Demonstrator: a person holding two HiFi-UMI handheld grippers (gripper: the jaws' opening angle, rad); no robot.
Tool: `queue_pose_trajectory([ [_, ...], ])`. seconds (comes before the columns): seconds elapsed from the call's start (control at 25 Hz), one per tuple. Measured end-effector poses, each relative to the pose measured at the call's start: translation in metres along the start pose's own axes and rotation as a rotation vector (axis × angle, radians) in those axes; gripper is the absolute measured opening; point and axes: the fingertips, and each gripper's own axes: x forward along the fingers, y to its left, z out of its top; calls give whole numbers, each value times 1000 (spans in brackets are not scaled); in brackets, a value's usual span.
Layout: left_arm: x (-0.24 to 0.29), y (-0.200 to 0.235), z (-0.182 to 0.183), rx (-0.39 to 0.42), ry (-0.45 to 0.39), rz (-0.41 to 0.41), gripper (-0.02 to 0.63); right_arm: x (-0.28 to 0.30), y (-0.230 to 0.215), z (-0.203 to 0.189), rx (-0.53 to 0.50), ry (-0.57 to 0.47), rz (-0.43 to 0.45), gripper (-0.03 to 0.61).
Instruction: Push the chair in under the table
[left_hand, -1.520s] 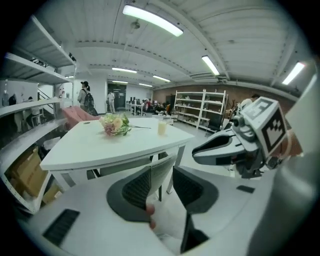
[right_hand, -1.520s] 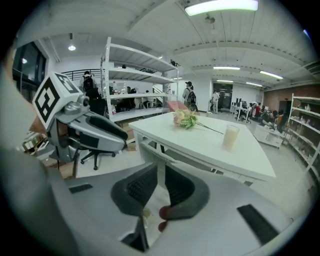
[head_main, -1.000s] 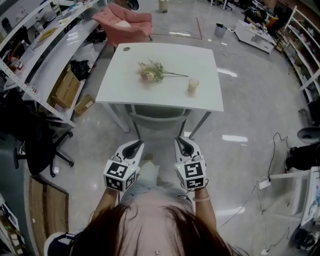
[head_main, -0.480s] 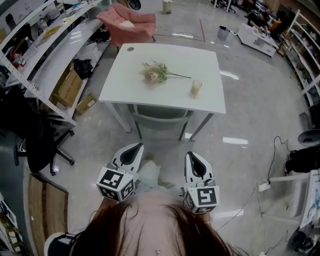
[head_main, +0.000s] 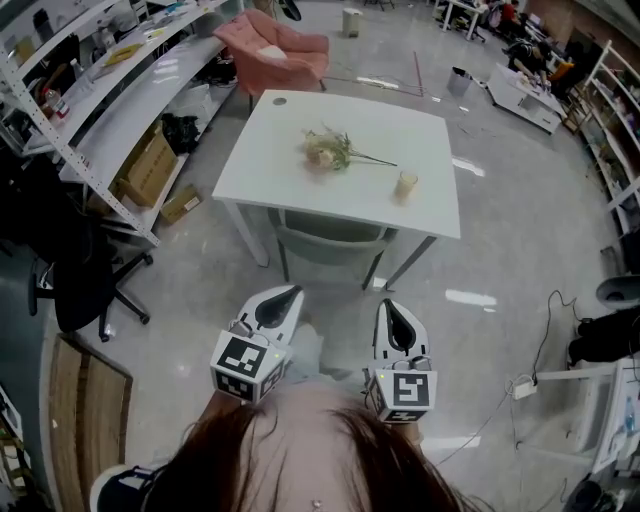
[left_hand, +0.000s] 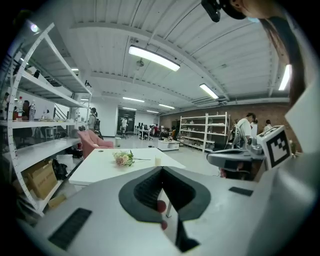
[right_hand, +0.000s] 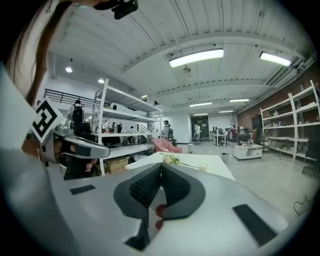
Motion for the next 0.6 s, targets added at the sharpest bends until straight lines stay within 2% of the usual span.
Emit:
queue_pose_trajectory([
  [0.28,-17,7,-17,-89,-9,39,9,0,18,-3,-26,3,26,23],
  [0.4,-25,11,-18,-164,-42,30,9,-2,25,-5,-35,9,38,23],
  [0.48,-30,17,-18,-264,-85,10,9,-2,28,-5,-32,8,45,23],
  [0.52,-34,23,-19,-339,-118,-2,9,-3,28,-5,-30,7,48,23],
  [0.6,-45,33,-19,-540,-205,-59,9,-4,29,-5,-20,8,51,23],
])
